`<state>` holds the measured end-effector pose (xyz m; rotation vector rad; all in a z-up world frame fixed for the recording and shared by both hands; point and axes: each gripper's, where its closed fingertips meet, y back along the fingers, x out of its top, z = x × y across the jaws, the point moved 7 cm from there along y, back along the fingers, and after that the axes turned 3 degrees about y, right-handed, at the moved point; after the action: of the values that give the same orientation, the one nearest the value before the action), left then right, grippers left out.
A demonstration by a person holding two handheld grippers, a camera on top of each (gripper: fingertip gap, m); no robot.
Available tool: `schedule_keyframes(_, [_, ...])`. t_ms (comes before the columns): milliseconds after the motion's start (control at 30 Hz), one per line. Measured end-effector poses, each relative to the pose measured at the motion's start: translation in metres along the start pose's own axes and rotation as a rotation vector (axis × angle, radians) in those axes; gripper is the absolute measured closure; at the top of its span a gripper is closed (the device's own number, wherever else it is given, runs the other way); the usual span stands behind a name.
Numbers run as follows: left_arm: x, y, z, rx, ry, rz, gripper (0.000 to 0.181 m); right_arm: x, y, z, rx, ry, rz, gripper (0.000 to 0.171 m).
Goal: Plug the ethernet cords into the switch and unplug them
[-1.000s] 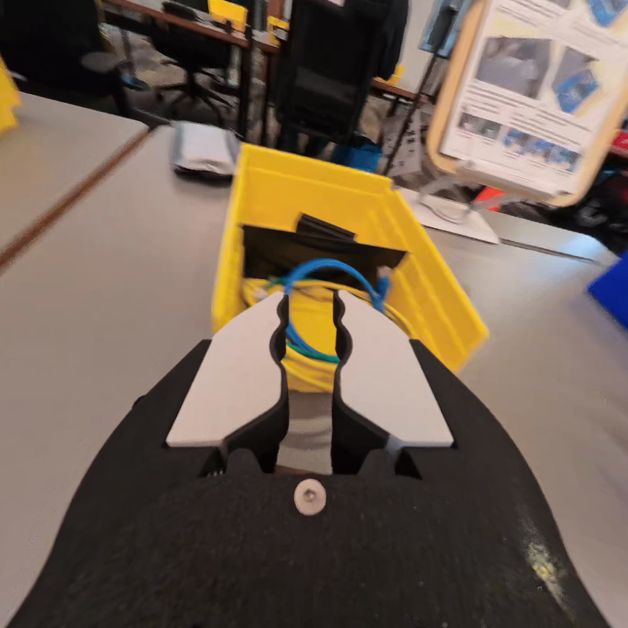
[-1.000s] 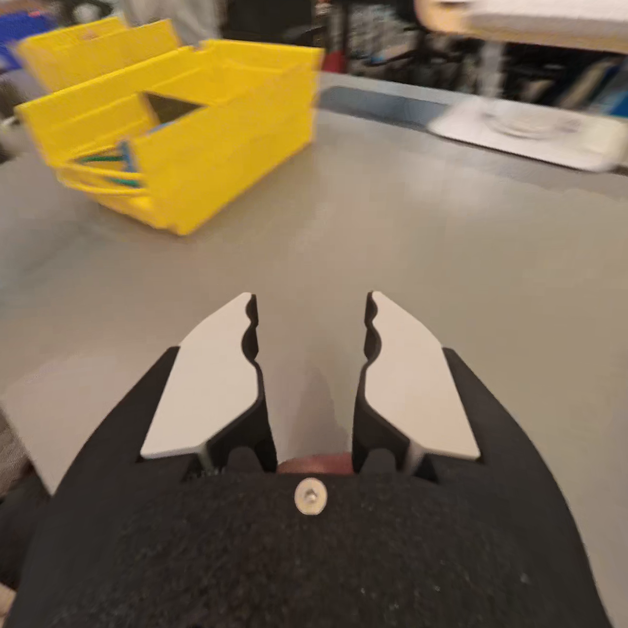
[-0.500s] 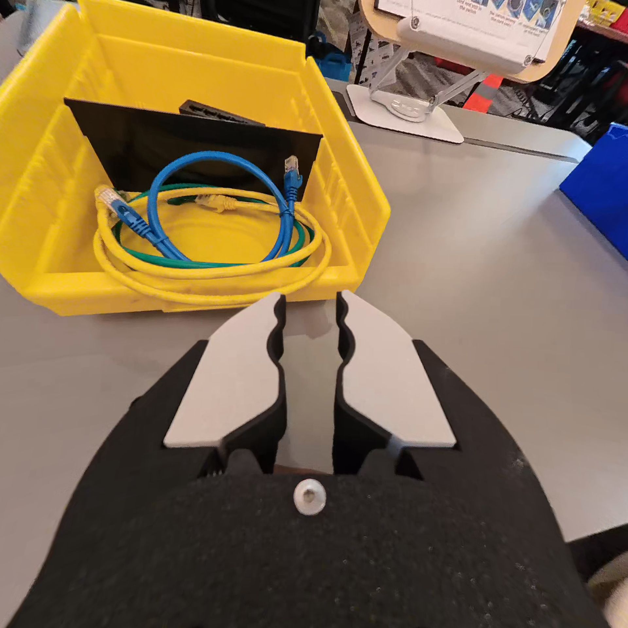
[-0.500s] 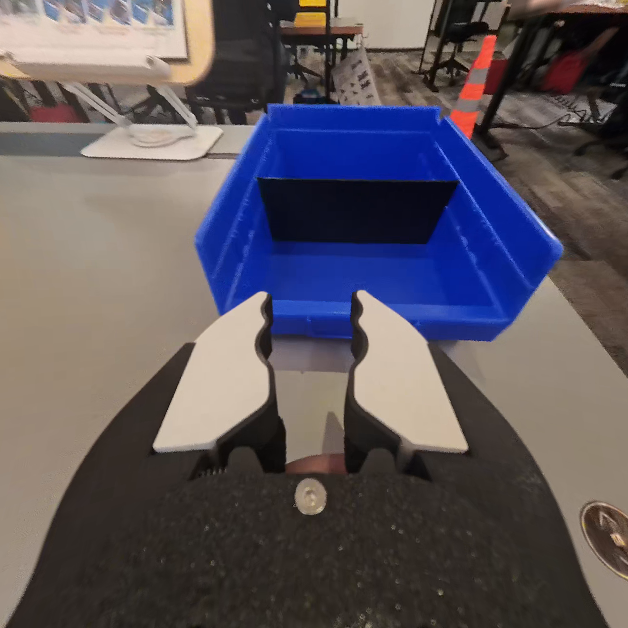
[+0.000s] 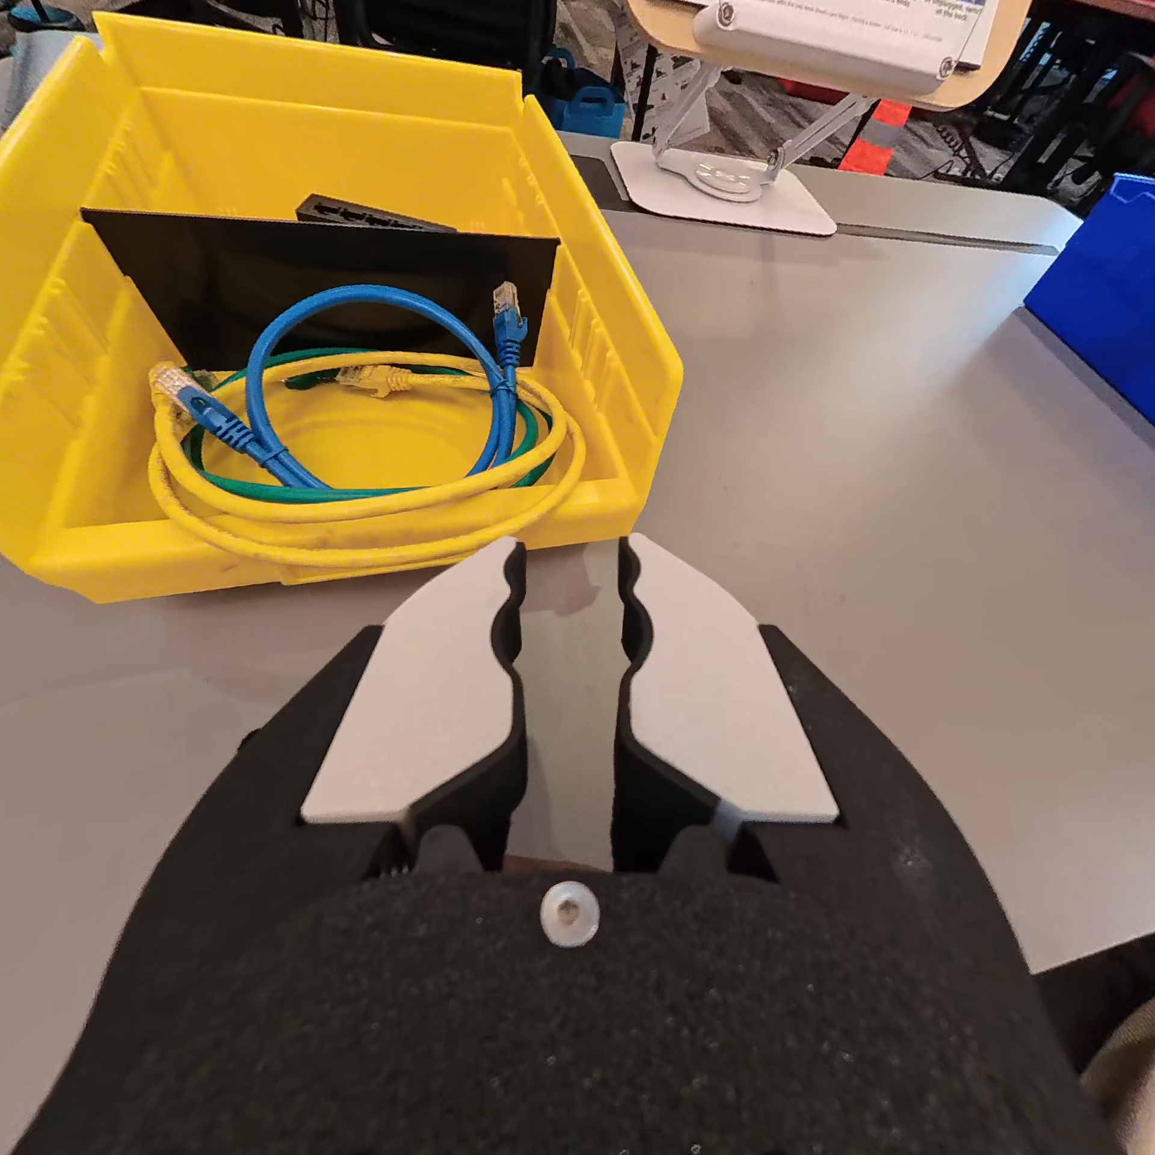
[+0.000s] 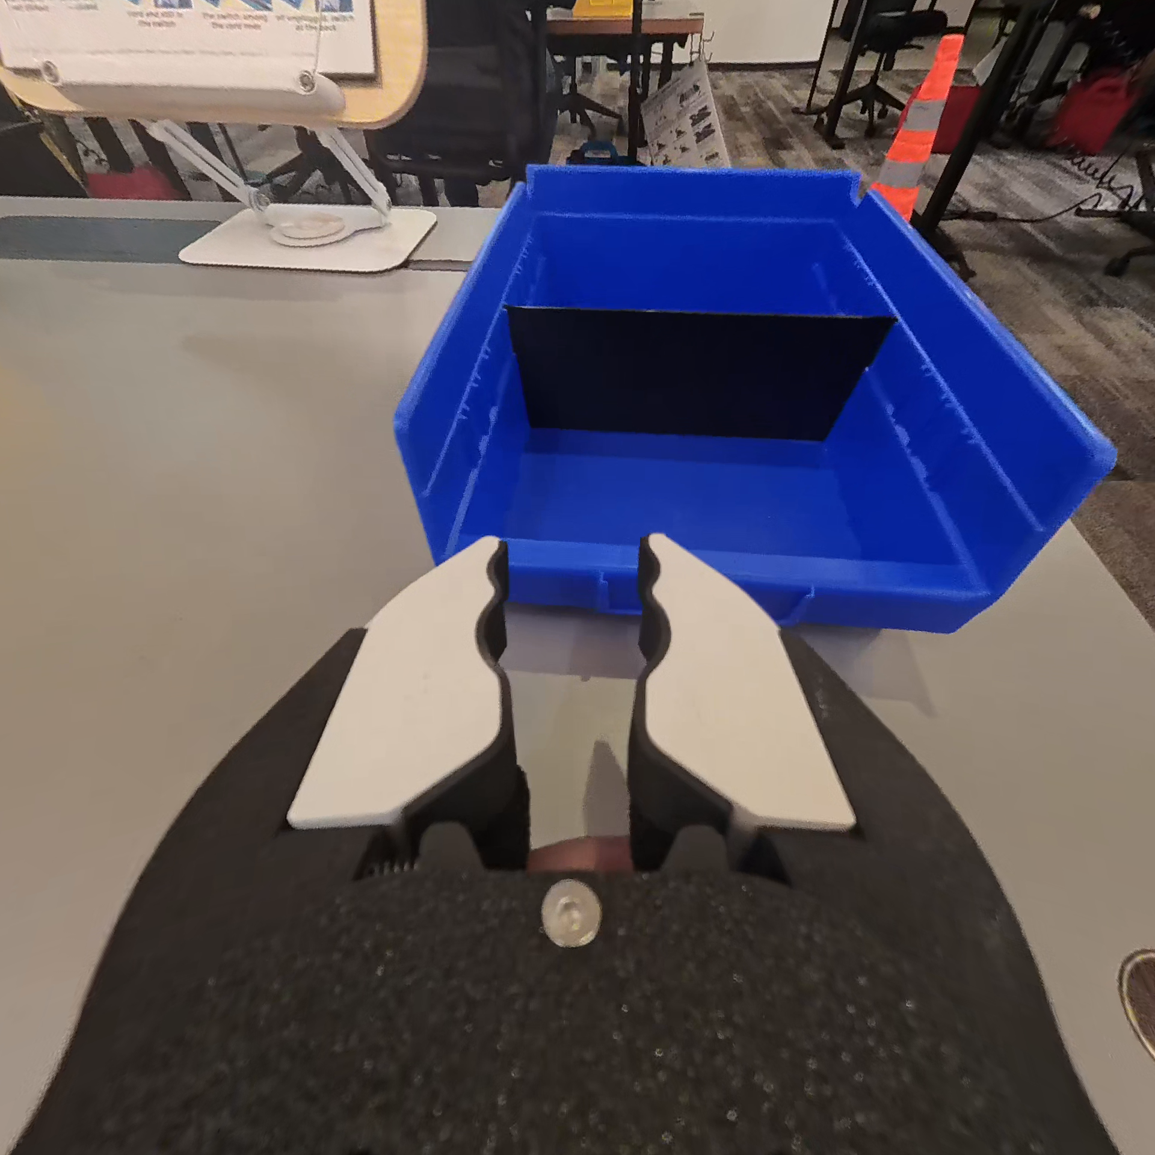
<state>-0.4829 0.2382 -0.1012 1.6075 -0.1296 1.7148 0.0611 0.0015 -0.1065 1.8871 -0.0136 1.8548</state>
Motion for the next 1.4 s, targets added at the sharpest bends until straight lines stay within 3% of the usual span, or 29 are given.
schedule_keyframes(800, [-0.008, -0.014, 0.006, -0.029, -0.014, -0.083, 0.151, 0.000, -0.006, -0.036, 0.044, 0.253, -0.006, 0.135])
schedule_keyframes(1200, [-0.008, -0.014, 0.008, -0.056, -0.025, -0.083, 0.151, 0.003, -0.002, -0.040, 0.052, 0.261, 0.010, 0.135])
schedule_keyframes(1333, [0.019, -0.025, 0.003, -0.019, -0.066, -0.047, 0.158, -0.001, -0.006, -0.041, 0.047, 0.275, -0.006, 0.135])
schedule_keyframes(1400, [0.044, -0.043, -0.008, 0.029, -0.027, -0.139, 0.150, -0.002, -0.007, -0.041, 0.049, 0.271, -0.009, 0.135])
